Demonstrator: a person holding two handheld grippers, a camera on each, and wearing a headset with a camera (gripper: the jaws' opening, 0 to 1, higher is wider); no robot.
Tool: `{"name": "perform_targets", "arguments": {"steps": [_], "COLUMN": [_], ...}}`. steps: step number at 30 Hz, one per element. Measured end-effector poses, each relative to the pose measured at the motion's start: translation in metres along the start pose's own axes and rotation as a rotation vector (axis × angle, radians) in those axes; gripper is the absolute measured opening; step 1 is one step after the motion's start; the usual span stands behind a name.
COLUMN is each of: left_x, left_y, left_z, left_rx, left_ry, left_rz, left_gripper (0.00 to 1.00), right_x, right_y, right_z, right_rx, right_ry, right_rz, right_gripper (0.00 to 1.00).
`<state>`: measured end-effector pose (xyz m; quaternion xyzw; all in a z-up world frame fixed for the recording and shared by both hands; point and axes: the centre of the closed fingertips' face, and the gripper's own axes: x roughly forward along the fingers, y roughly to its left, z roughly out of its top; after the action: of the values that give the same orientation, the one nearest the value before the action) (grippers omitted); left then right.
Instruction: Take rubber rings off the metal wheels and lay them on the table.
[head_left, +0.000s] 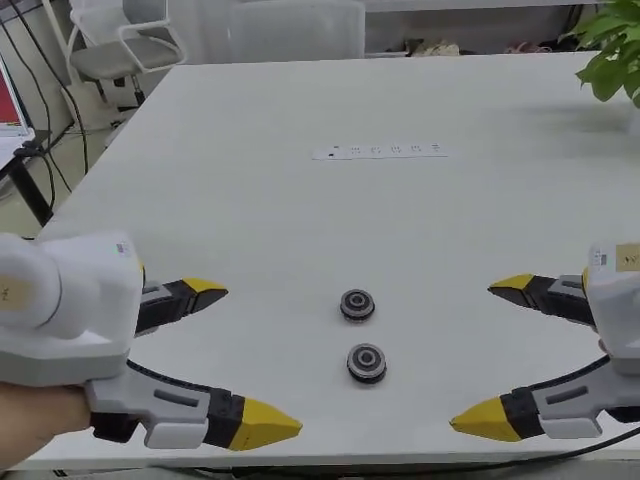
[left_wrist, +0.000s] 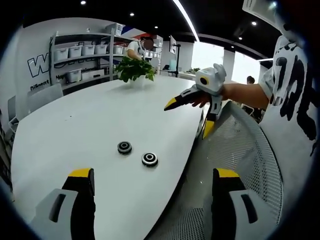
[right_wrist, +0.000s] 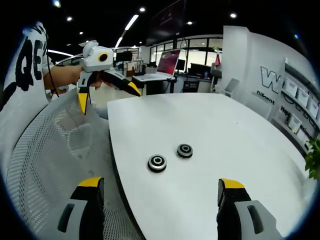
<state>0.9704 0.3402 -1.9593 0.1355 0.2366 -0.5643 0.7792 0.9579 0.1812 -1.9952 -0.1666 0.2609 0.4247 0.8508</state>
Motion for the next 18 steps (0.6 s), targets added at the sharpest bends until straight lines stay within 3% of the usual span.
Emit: {"name": "perform_targets", "arguments": {"steps": [5, 18], "left_x": [0.005, 0.018], "left_y": [0.000, 0.006], "left_z": [-0.003, -0.007], "left_rx": [0.010, 0.018], "left_ry": [0.007, 0.015], "left_rz": [-0.012, -0.025], "left_gripper": [0.96, 0.95], "right_x": [0.006, 0.014], "right_y": [0.003, -0.007], "right_z": [-0.004, -0.010], "right_rx": [-0.011, -0.010], "right_ry": [0.006, -0.007], "right_rz": [0.025, 0.040], "right_gripper": [0.92, 0.90]}}
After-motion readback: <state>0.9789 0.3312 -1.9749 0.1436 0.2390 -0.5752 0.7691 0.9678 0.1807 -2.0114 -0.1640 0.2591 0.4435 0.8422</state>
